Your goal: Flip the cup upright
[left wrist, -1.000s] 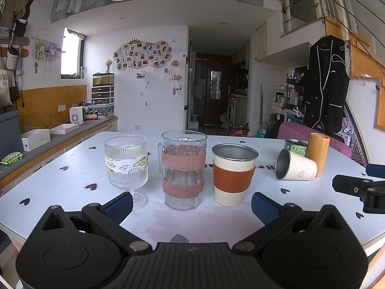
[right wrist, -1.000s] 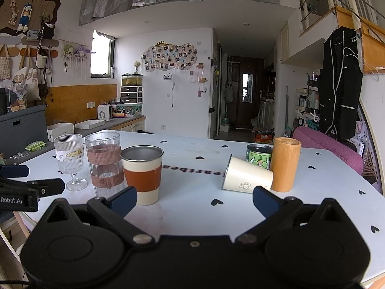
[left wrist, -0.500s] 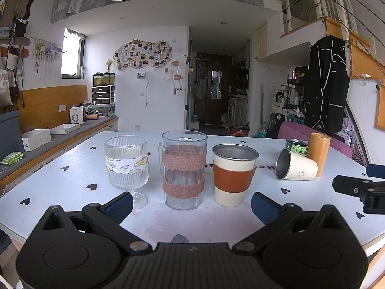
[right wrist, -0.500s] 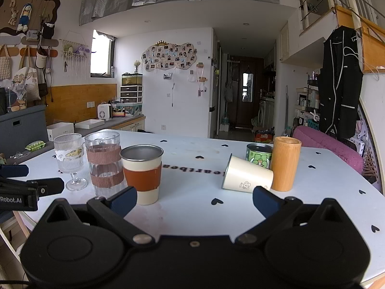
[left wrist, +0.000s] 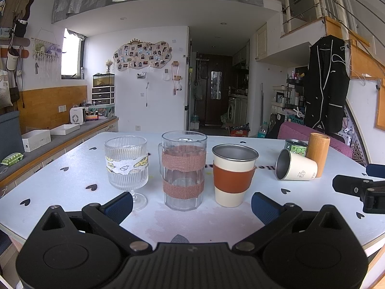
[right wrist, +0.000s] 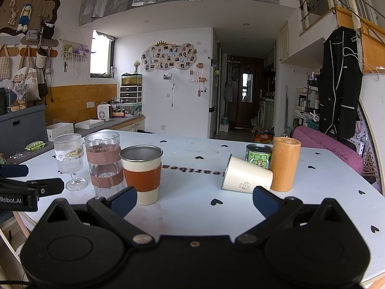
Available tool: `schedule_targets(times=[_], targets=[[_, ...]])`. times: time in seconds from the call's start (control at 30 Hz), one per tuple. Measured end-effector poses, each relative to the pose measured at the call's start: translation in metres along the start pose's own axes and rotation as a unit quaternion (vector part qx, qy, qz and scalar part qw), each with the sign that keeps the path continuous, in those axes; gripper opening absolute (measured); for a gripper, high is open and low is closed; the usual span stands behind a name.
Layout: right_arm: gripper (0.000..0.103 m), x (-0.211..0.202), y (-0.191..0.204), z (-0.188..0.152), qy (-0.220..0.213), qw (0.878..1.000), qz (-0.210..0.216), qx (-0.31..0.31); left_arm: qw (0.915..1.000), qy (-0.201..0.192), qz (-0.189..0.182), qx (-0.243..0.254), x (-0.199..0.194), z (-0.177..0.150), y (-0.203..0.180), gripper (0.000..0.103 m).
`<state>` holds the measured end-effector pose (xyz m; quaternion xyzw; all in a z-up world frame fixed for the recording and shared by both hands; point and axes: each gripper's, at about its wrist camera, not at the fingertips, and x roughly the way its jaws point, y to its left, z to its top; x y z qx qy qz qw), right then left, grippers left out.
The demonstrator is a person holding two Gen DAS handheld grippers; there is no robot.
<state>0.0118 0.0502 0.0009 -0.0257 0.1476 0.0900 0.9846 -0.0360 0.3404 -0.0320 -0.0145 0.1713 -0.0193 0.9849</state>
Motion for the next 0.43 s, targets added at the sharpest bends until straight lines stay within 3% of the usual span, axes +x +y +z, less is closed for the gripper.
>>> schedule_targets(times=[0.43], targets=[[0.103,0.0003,0.0001,-0.0002,0.0,1.0,0.0,0.0,1.0,0.0,0.0,0.0,-0.0001,0.0007,0.0003,0.103]])
